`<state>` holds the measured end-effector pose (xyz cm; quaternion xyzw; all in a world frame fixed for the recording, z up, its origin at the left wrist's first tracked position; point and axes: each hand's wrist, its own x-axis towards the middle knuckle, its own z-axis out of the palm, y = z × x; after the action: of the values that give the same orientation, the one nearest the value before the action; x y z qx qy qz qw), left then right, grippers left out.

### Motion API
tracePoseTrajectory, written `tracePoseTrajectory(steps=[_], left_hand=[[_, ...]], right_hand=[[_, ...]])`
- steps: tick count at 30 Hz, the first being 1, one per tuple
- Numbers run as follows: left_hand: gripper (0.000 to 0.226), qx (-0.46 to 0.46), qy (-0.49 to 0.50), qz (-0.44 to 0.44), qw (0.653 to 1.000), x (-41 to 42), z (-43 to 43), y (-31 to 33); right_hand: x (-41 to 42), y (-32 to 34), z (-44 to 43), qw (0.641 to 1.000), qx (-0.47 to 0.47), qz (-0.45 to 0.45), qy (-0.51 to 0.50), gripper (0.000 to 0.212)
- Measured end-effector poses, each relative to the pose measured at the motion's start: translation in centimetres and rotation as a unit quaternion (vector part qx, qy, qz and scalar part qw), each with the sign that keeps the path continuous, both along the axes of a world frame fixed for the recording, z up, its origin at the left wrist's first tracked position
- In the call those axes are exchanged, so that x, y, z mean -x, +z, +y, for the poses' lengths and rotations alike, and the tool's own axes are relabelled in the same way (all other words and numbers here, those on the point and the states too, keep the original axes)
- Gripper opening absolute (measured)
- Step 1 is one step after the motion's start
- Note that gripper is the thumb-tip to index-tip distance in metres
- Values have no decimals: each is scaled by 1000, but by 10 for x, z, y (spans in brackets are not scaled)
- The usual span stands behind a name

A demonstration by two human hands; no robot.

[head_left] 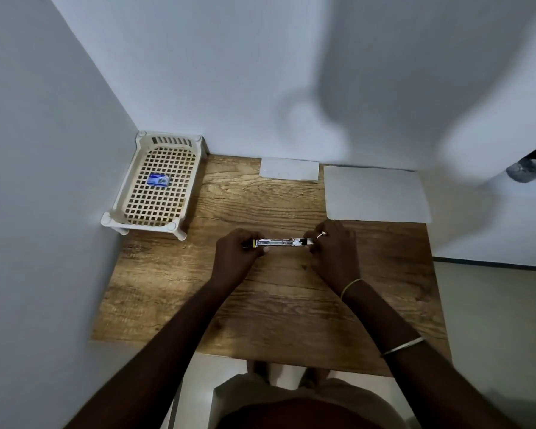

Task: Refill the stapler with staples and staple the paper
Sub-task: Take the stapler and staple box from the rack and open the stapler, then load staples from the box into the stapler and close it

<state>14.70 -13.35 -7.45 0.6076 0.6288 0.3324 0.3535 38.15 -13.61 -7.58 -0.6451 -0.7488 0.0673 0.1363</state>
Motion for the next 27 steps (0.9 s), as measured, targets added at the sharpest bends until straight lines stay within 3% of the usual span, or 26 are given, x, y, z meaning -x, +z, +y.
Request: tracePoseTrajectory(steps=[10,22,27], left_hand=[[31,-54,-73,164,982,4,11,-32],[35,-50,-103,179,977,9,20,-38],[37,-61,-112,176,976,12,20,-40]], right_hand=[[10,-31,-2,998,46,-10,-33,33],[11,-35,-2,996,78,-17,-35,43],[11,-35,-2,997,71,-20,-32,36]])
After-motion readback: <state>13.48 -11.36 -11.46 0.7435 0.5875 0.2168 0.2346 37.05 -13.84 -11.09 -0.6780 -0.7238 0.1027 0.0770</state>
